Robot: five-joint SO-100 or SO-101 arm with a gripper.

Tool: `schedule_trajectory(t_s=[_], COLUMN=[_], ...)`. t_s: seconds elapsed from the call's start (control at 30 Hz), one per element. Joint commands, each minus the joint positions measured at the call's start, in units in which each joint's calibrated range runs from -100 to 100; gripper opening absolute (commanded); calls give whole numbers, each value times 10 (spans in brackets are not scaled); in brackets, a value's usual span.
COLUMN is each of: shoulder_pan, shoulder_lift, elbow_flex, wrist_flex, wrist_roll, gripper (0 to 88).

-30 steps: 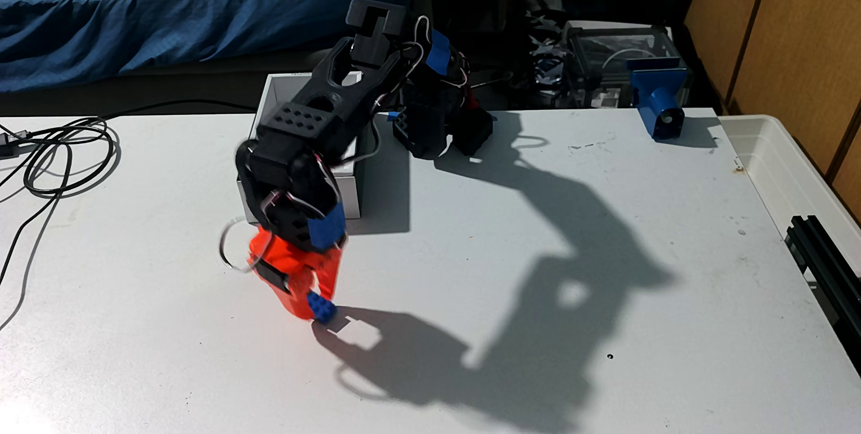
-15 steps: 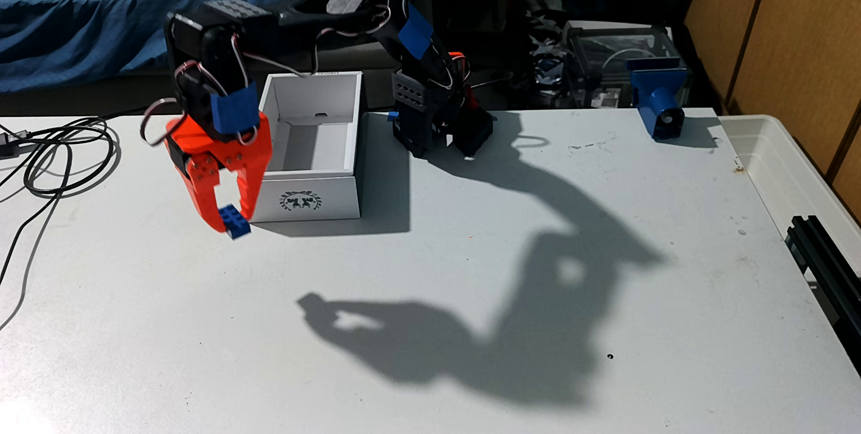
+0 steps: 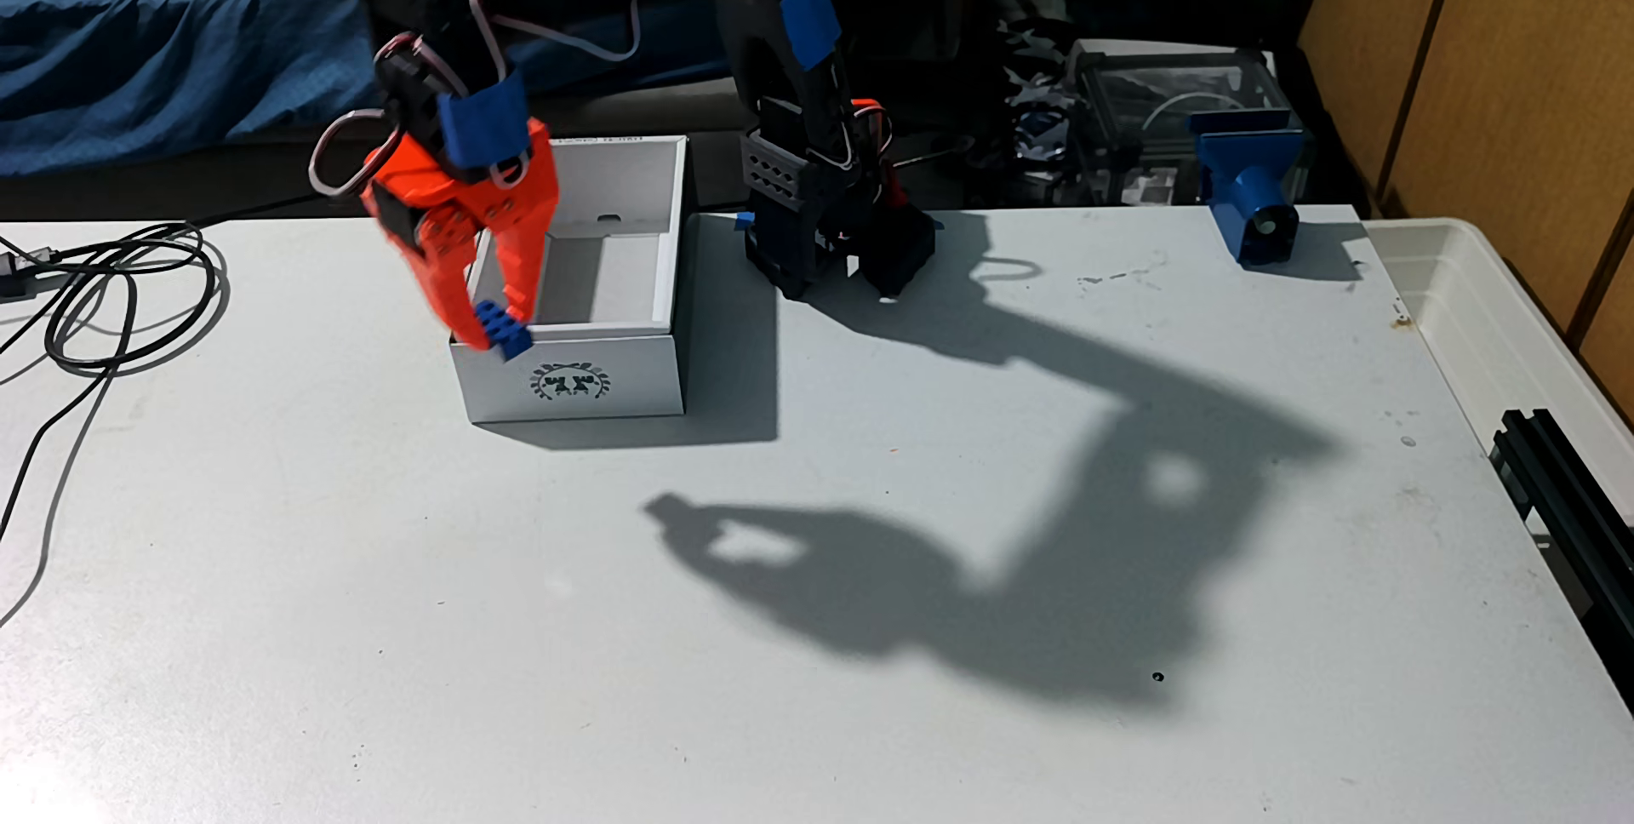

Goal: Grab the blue brick and place in box

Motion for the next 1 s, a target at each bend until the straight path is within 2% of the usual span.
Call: schedule_trajectory(t_s=[0.0,0.3,0.83,0.97], shoulder_pan=[11,50,120,135], shoulder_lift=[-92,-218,-280,-300], elbow_flex=[62,197,362,399], wrist_flex=[6,4,-87,-87], wrist_roll=[22,94,183,198], gripper=[10,10,12,66])
